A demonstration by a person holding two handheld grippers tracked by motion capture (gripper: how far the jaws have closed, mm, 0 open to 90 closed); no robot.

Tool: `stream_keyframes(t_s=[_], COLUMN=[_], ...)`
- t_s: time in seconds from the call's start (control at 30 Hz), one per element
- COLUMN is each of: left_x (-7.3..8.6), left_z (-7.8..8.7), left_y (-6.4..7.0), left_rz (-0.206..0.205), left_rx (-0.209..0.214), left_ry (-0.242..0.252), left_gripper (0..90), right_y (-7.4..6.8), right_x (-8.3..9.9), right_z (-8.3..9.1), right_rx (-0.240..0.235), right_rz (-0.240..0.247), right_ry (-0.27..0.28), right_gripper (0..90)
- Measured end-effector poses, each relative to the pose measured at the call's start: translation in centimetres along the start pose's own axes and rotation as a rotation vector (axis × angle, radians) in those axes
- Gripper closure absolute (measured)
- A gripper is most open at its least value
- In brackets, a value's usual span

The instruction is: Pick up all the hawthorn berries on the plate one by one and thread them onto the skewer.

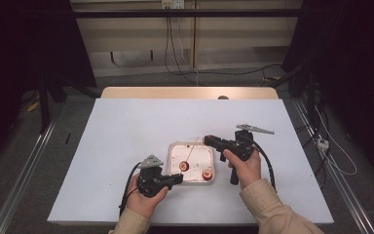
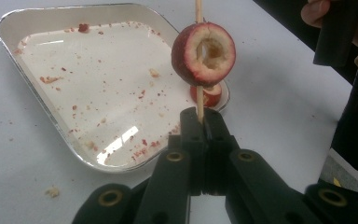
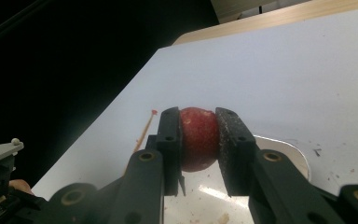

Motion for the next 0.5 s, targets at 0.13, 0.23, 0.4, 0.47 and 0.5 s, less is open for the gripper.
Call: stream_keyframes(t_s=[0.13, 0.23, 0.4, 0.47, 0.5], left_x=[0.0, 0.0, 0.1, 0.1, 0.1], left_z=[0.1, 0.1, -0.1, -0.2, -0.2], left_y=[-0.1, -0.1, 0.0, 0.0, 0.0], left_rz=[-0.008, -0.007, -0.004, -0.002, -0.006], left_rx=[0.0, 0.0, 0.012, 0.011, 0.012], left_ry=[-0.004, -0.004, -0.013, -0.013, -0.016], left_gripper=[89.3, 89.3, 89.3, 89.3, 89.4], right_y=[-0.2, -0.3, -0.4, -0.5, -0.5], right_x=[-0.3, -0.5, -0.9, -1.0, -1.1], right_z=[-0.1, 0.0, 0.1, 0.2, 0.3], right_rx=[0.016, 0.019, 0.021, 0.021, 0.022], right_rz=[0.019, 0.016, 0.013, 0.012, 0.016], right_ry=[0.002, 0.014, 0.028, 0.029, 0.031], right_gripper=[72.7, 72.7, 72.7, 72.7, 72.7])
Point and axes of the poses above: each handheld gripper's, and its own axes: z roughly backward along the jaws, x roughly out of its underside, y roughly to its right, the point moved 5 cm from there along -z, roughly forward along the jaws, and after that the axes turned 4 degrees about -y, right-handed, at the moved point
